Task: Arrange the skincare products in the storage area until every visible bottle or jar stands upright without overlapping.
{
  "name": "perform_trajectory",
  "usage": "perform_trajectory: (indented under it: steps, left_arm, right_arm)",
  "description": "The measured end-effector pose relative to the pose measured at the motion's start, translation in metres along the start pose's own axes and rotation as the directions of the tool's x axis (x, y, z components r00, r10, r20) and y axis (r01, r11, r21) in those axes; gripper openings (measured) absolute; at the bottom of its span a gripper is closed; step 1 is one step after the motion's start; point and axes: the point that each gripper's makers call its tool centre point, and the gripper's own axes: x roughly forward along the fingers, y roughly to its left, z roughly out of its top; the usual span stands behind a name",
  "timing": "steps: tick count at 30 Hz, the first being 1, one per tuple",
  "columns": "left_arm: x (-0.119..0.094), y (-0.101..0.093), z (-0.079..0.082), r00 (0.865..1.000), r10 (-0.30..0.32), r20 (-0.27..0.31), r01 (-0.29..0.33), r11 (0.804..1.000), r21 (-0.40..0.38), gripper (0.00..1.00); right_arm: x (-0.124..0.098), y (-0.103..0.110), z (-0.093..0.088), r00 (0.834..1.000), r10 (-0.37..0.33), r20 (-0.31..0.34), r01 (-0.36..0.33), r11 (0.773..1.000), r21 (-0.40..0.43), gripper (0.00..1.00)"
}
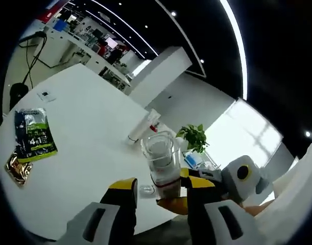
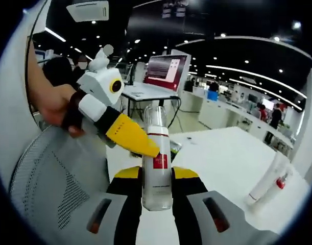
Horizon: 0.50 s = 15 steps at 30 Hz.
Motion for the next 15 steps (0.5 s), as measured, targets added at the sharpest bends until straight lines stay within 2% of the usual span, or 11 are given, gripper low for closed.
perform_trajectory:
  steps: [1,3,7,10,12,15]
  left_arm:
    - [-0.001,0.0,0.0,1.0,-0.003,-0.002,0.003,1.0,-0.006,0.28]
    - [-0.003,0.002,0.004,1.0,-0.003,0.015,0.004,1.0,-0.025,0.27]
    - [-0.005,0.005,0.001,1.0,-0.002,-0.003,0.002,0.999,-0.051,0.25]
    - [-0.006,0.006,-0.001,1.0,0.008,-0.016,-0.008,1.0,-0.016,0.24]
    - [-0.006,0.008,-0.003,0.999,0.014,-0.029,-0.014,1.0,-0.003,0.23]
    - [-0.006,0.01,-0.008,0.998,0.029,-0.055,-0.025,0.997,0.068,0.23]
  right_arm:
    - [0.001,0.002,0.001,1.0,0.001,-0.003,-0.001,1.0,-0.014,0.19]
    - [0.003,0.006,0.001,1.0,0.008,-0.016,-0.009,0.999,-0.039,0.19]
    - [0.006,0.008,0.0,1.0,0.012,-0.029,-0.013,0.998,-0.061,0.2]
    - [0.007,0.01,-0.003,0.999,0.026,-0.035,-0.027,0.999,-0.045,0.19]
    - [0.009,0.013,-0.008,0.997,0.049,-0.052,-0.049,0.999,-0.002,0.19]
    - [0.008,0.016,-0.014,0.995,0.085,-0.056,-0.083,0.995,0.049,0.18]
